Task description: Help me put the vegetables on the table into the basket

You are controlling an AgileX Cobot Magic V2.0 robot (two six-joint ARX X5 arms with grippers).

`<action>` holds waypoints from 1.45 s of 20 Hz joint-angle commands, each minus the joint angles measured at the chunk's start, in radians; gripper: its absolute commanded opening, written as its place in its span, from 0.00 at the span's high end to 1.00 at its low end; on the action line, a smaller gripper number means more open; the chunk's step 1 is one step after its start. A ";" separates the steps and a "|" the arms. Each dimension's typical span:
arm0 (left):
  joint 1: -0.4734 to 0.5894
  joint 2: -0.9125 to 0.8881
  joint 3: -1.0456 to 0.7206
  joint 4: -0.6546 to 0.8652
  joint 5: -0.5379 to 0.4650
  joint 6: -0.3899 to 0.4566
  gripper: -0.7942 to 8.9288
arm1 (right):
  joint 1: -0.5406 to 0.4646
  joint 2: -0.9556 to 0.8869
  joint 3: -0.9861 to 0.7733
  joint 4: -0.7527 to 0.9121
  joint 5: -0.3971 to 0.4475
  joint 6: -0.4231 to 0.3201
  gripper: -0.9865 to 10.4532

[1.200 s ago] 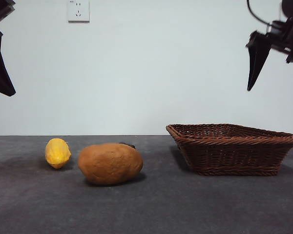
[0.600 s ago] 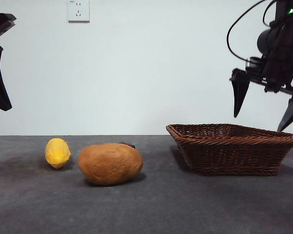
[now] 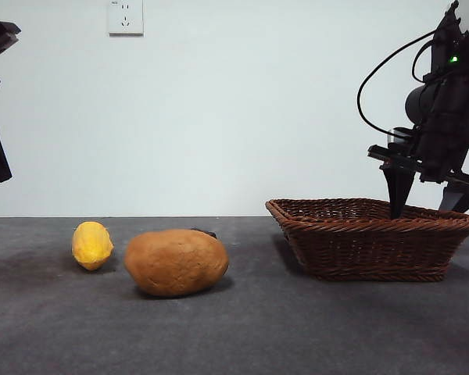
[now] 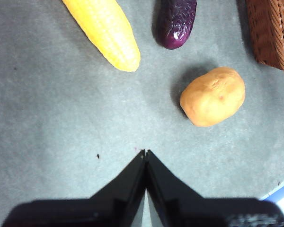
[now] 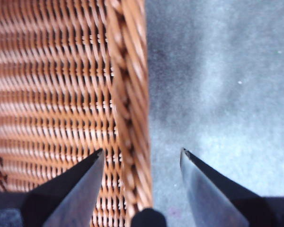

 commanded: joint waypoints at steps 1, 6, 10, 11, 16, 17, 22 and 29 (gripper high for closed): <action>0.001 0.003 -0.002 0.002 0.004 0.016 0.92 | 0.007 0.018 0.003 0.001 -0.015 -0.018 0.84; 0.001 0.003 -0.002 0.023 0.004 0.015 0.92 | 0.011 0.020 0.003 0.003 -0.026 -0.022 0.93; 0.001 0.005 -0.001 0.028 -0.006 -0.018 0.92 | 0.004 -0.011 0.009 -0.040 -0.027 -0.042 0.93; 0.001 0.010 0.002 0.028 -0.008 -0.019 0.92 | 0.004 -0.032 0.009 -0.049 -0.027 -0.047 0.93; -0.002 0.141 0.125 -0.048 -0.071 -0.051 0.46 | 0.005 -0.178 0.009 -0.079 -0.026 -0.059 0.93; -0.006 0.183 0.169 -0.068 -0.097 -0.071 0.40 | 0.005 -0.207 0.009 -0.092 -0.026 -0.069 0.93; -0.060 0.421 0.430 -0.188 -0.303 -0.083 0.40 | 0.005 -0.337 0.009 -0.167 -0.026 -0.095 0.93; -0.151 0.686 0.696 -0.241 -0.390 -0.183 0.40 | 0.006 -0.457 0.008 -0.245 -0.026 -0.109 0.93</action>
